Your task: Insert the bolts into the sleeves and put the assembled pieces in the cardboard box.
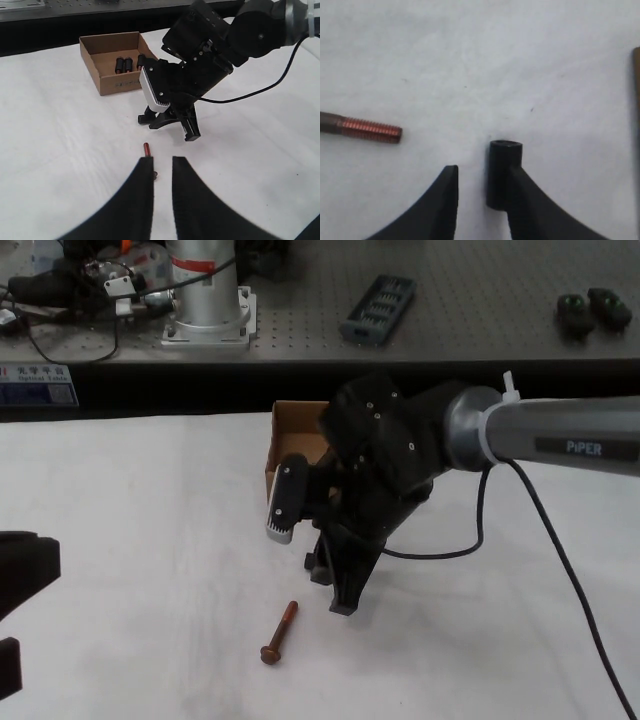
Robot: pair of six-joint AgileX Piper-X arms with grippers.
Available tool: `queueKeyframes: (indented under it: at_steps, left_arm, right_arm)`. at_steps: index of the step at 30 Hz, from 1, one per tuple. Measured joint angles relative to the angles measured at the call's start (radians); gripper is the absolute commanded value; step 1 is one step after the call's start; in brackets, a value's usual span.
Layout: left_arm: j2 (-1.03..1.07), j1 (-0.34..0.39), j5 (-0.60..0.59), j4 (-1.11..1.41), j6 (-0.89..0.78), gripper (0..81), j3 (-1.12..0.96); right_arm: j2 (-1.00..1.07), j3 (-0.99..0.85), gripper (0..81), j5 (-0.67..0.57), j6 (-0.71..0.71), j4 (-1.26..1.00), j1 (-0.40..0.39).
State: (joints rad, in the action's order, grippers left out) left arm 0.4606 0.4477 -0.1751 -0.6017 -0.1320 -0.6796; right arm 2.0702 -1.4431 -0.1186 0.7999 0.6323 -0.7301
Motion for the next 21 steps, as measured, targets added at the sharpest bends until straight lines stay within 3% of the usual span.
queueKeyframes:
  at_steps: [21]
  left_arm:
    - [0.0,0.0,0.0,0.0,0.0,10.4,0.0]
  right_arm:
    - [0.038,-0.005,24.7,0.011,0.02,-0.037,0.0]
